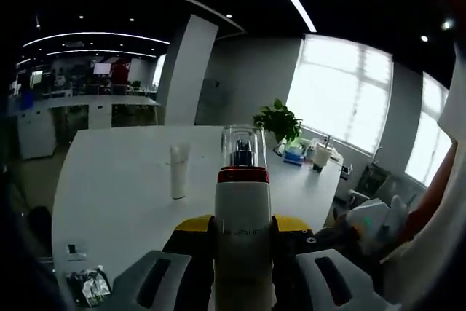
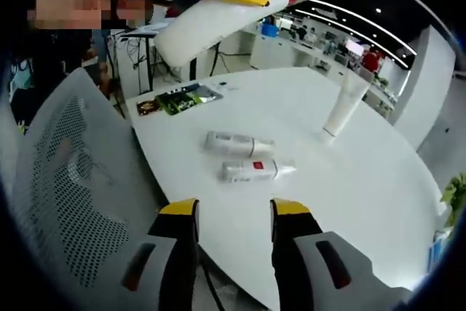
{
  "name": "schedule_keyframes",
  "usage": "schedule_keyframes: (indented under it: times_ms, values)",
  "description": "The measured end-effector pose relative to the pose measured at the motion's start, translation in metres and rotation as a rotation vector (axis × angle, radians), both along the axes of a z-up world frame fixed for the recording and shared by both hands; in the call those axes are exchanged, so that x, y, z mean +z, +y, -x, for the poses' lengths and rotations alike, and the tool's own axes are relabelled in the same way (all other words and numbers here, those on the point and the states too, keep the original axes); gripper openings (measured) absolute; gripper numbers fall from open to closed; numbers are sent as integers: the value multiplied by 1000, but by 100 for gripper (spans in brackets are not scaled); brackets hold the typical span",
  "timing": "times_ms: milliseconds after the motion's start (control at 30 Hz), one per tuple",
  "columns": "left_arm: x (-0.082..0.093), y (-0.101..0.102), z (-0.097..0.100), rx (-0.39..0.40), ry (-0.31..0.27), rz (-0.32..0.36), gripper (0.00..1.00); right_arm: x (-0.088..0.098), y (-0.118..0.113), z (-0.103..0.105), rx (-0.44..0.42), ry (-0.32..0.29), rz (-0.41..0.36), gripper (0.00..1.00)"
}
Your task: Arrange the skincare products in the storage area until every visible bottle or jar stands upright without overlapping.
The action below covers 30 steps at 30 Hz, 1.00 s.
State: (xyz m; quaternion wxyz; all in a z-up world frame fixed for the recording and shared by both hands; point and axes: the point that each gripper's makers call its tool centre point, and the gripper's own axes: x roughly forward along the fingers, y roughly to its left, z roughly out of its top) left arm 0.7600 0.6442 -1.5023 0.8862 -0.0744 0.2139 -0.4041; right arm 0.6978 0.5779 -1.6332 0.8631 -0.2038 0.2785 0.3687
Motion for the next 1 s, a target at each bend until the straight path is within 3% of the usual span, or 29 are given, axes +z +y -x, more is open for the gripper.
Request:
schedule_keyframes:
  times_ms: [133, 200, 733, 867, 967, 1000]
  values:
    - [8, -1, -2, 3, 4, 15, 28, 7, 2, -2, -8, 13, -57, 38]
    - [9, -3, -4, 2, 4, 18, 28, 18, 4, -4, -36, 11, -144, 38]
    - [12, -7, -5, 51, 11, 37, 28, 69, -13, -23, -158, 96, -525, 48]
    - [13, -9, -5, 62, 16, 48, 28, 86, -23, -32, -182, 81, -593, 49]
    - [15, -14, -4, 66, 14, 73, 28, 112, -34, -46, -210, 25, -681, 48]
    - [18, -17, -4, 67, 10, 78, 28, 114, -37, -48, -214, 31, -689, 49]
